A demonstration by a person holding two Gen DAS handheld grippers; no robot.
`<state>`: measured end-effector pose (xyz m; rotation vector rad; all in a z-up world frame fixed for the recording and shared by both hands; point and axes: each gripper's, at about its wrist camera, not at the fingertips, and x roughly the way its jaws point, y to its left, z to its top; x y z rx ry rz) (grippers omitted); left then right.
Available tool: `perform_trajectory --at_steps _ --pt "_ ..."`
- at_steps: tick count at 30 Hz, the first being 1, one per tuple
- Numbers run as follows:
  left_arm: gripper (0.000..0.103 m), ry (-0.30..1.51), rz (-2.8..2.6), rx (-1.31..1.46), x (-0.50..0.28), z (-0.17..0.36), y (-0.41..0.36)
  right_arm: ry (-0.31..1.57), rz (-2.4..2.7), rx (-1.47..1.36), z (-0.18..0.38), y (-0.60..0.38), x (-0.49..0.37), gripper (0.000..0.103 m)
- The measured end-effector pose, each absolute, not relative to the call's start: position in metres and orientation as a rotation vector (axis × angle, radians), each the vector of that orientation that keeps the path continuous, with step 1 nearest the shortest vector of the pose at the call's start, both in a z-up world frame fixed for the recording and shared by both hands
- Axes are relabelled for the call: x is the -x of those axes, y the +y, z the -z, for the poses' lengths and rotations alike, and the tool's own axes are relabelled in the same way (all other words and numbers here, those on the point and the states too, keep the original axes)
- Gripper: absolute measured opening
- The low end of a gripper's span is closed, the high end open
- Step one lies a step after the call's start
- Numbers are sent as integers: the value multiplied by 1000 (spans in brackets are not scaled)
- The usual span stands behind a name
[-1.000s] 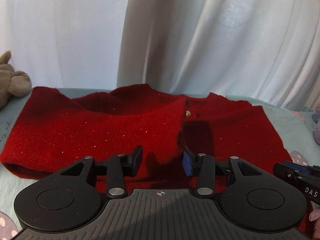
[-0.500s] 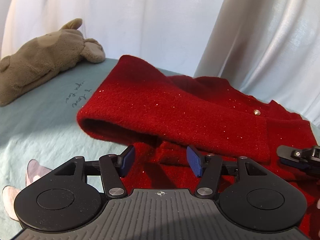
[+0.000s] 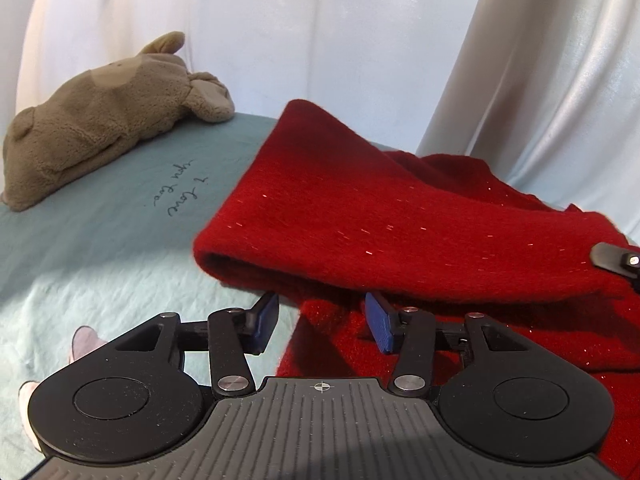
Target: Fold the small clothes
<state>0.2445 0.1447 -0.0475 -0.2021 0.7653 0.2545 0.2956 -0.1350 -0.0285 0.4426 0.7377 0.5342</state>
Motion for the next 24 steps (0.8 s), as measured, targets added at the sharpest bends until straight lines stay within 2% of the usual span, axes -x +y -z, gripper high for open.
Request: perform_trajectory --at_steps 5,10,14,16,20,22,24 --pt "41 770 -255 203 -248 46 148 619 -426 -365 -7 -185 -279 10" --pt "25 794 -222 211 -251 49 142 619 -230 -287 -7 -235 -266 10" --pt "23 804 -229 191 -253 51 137 670 -140 -352 14 -260 -260 12" --pt "23 806 -227 194 -253 51 138 713 -151 -409 26 -267 -258 16" --pt "23 811 -230 193 -254 51 138 760 -168 -502 46 -267 -262 37" --pt "23 814 -233 192 -255 51 137 779 -182 -570 53 -270 -266 41" --pt "23 816 -235 191 -256 51 137 785 -186 -602 56 -268 -269 41"
